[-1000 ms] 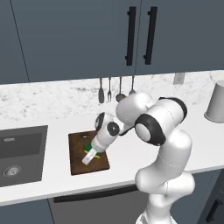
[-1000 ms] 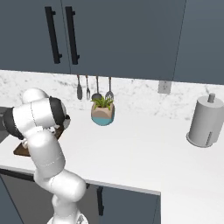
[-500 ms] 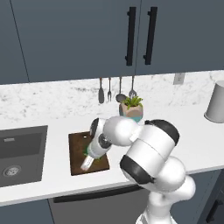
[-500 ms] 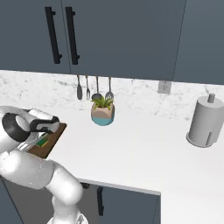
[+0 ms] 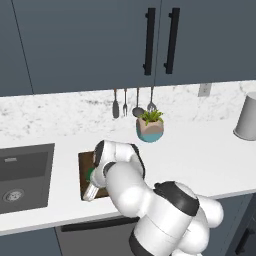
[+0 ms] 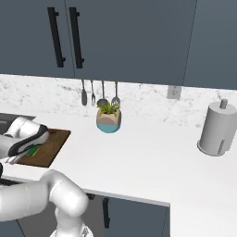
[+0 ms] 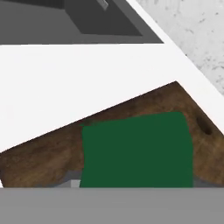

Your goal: Pick up the sponge from the counter and clean the cutting board by briefly scrubbing or pressing down on the cutting board. Once finished, release the sponge.

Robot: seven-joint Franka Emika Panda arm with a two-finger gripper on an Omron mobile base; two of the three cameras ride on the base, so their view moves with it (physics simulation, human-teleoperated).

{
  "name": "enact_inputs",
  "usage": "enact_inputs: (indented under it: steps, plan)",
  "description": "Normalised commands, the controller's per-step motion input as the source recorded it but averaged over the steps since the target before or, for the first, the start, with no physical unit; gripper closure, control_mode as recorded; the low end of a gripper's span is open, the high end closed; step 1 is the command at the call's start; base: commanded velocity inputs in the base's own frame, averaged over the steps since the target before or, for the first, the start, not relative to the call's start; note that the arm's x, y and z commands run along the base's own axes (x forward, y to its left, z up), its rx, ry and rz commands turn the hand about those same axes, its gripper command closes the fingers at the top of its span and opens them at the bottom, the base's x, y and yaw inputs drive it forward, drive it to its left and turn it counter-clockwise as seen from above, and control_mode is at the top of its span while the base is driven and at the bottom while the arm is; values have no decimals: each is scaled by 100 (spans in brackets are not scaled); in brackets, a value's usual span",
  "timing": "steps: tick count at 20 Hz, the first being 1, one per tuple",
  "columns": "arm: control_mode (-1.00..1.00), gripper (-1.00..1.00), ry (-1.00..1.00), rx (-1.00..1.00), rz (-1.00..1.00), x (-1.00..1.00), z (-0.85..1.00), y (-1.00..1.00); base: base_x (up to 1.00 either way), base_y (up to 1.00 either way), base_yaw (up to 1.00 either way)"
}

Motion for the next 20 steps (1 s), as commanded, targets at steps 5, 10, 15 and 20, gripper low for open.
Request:
enact_inputs:
  steps: [5,10,15,20]
  plan:
    - [-100,100,32,0,5,0,14,19,0,0,0]
    - [-100,100,37,0,6,10,0,3,0,0,0]
    - [-100,100,20,0,3,49,2,18,0,0,0]
    - [-100,100,3,0,2,72,12,25,0,0,0]
